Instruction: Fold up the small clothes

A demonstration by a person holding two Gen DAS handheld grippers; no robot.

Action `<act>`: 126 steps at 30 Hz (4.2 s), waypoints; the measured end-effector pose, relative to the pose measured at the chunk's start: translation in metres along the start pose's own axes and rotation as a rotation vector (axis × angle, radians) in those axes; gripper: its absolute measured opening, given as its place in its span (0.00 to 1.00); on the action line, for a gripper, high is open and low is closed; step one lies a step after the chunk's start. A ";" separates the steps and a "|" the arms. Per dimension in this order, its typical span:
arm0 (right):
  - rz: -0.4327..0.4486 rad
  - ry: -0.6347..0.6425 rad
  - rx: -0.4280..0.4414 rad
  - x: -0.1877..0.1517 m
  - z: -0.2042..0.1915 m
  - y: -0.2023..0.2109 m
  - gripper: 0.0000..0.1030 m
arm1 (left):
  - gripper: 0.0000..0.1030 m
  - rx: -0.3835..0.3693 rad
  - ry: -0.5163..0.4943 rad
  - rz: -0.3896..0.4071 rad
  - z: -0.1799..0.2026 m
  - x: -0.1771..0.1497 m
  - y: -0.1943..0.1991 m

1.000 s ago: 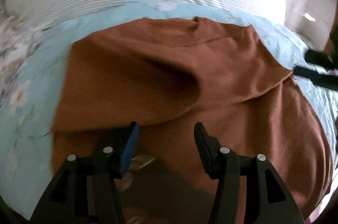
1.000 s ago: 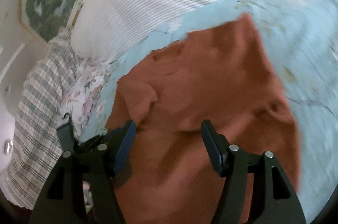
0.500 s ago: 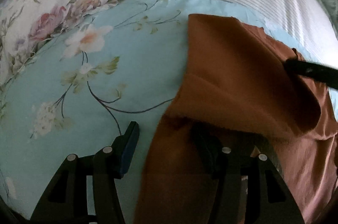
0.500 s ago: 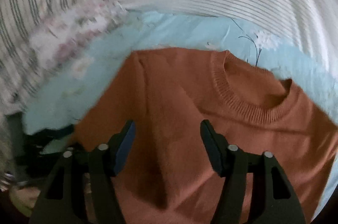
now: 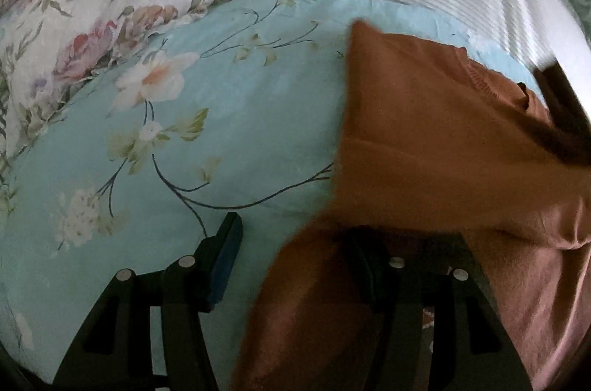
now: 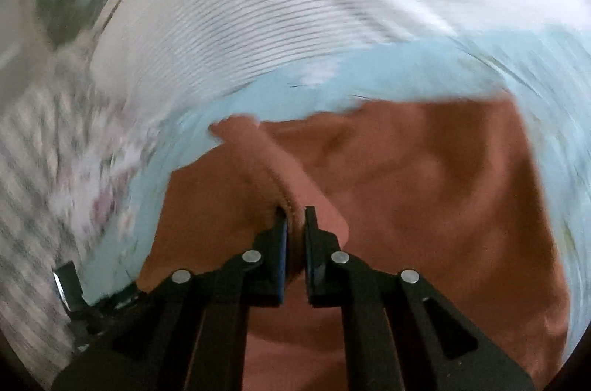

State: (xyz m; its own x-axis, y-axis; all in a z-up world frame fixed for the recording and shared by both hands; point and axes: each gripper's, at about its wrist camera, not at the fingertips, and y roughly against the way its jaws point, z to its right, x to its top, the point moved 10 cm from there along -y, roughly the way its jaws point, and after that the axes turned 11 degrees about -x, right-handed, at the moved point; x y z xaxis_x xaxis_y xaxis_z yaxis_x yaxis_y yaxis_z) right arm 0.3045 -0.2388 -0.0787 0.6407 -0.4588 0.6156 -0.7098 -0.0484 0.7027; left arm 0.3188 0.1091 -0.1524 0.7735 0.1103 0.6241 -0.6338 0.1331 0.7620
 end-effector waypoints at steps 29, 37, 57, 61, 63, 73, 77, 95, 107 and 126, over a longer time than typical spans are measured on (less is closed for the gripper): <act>-0.023 -0.175 -0.102 -0.009 0.097 0.036 0.10 | 0.58 -0.152 0.174 0.064 -0.019 0.001 0.004; 0.030 -0.009 -0.079 0.043 0.067 0.026 0.68 | 0.59 -0.235 0.164 0.105 -0.002 0.003 0.056; -0.012 -0.061 -0.069 0.025 0.093 0.011 0.10 | 0.63 -0.044 -0.007 -0.013 0.025 0.070 -0.060; -0.048 -0.083 -0.178 -0.005 0.122 0.018 0.13 | 0.64 -0.022 -0.020 0.000 0.023 0.067 -0.058; 0.022 -0.089 -0.212 0.002 0.127 0.035 0.14 | 0.64 -0.025 -0.013 0.002 0.022 0.068 -0.060; -0.110 0.067 -0.250 0.006 0.105 -0.021 0.47 | 0.68 -0.008 -0.004 -0.001 0.017 0.069 -0.061; -0.010 -0.091 -0.287 0.011 0.150 0.020 0.47 | 0.67 -0.005 -0.014 -0.004 0.013 0.067 -0.046; -0.148 -0.087 -0.043 -0.099 0.174 0.111 0.63 | 0.70 -0.315 0.035 -0.136 -0.004 -0.102 0.077; -0.270 0.018 0.250 -0.190 0.131 0.171 0.63 | 0.72 -0.529 -0.020 -0.160 0.022 -0.187 0.138; -0.233 0.035 0.301 -0.233 0.131 0.192 0.30 | 0.49 -0.591 -0.019 -0.141 0.012 -0.227 0.165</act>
State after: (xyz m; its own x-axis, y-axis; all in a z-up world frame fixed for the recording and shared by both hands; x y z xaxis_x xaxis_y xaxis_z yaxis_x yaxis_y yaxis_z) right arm -0.0194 -0.2568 -0.1342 0.8007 -0.3750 0.4672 -0.5952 -0.4083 0.6922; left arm 0.0388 0.0944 -0.1661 0.8462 0.0352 0.5317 -0.4146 0.6703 0.6155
